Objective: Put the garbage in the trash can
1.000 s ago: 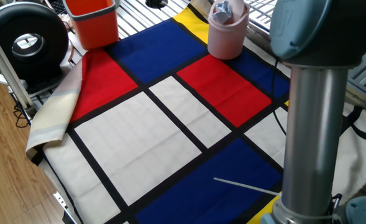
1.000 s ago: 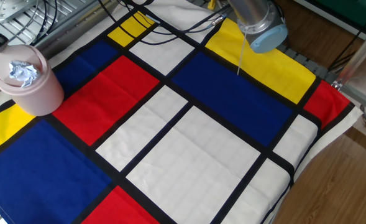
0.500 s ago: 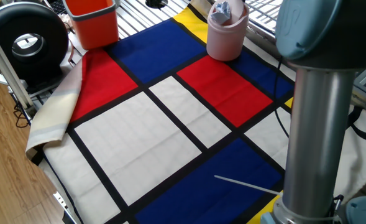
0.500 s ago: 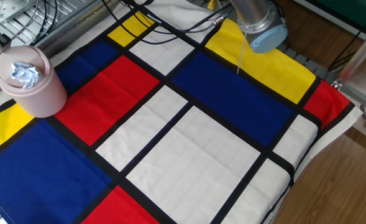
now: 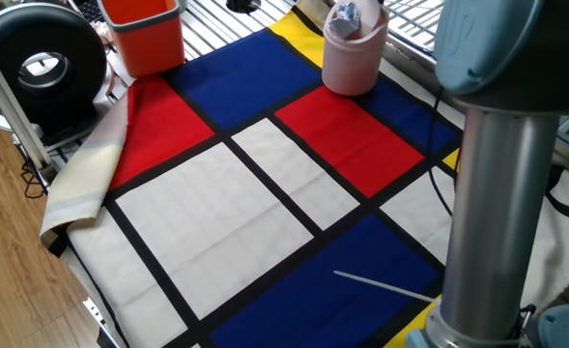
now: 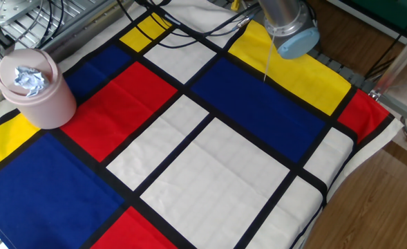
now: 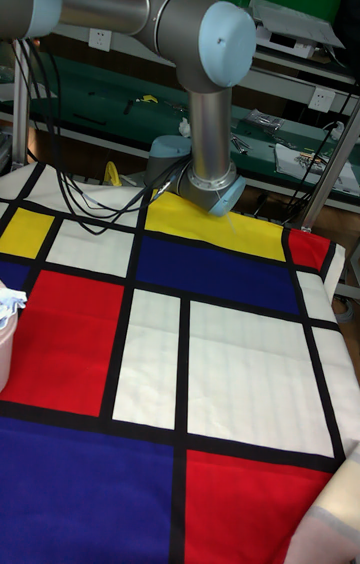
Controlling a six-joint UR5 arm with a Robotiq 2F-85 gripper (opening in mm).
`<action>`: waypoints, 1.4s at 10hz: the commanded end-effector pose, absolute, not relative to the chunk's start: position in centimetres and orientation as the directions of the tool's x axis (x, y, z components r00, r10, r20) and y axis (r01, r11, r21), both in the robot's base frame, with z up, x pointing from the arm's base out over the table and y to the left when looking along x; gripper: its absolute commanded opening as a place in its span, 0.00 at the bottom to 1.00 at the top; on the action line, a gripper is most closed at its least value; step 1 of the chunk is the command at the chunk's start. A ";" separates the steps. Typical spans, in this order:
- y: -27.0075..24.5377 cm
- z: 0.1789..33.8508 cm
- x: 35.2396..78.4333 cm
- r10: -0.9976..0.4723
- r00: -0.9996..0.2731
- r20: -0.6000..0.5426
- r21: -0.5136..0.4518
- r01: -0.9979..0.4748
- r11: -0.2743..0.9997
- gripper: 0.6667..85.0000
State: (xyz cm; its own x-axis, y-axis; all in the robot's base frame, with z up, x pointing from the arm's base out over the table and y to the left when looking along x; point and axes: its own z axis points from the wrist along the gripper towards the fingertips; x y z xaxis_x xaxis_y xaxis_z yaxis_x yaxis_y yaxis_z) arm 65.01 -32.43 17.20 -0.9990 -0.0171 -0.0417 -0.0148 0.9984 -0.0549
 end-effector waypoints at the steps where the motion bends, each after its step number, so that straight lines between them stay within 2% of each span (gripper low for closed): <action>1: -32.3 17.0 64.3 0.018 -0.998 -0.054 -0.039 0.020 0.999 0.00; 7: -31.0 16.0 63.7 0.035 -0.999 -0.027 0.020 0.034 0.999 0.01; 9: -31.9 15.9 63.3 -0.039 -0.999 -0.007 0.013 -0.039 0.999 0.24; 11: -32.3 16.3 62.7 -0.071 -0.997 0.023 0.012 -0.071 0.997 0.38; 14: -32.2 16.4 62.9 -0.081 -0.996 0.024 0.017 -0.080 0.997 0.43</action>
State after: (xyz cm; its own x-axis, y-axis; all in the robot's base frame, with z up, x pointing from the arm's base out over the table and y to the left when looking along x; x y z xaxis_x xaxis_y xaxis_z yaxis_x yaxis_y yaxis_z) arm 62.92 -32.29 16.23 -0.9980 -0.0603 0.0197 -0.0603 0.9982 0.0036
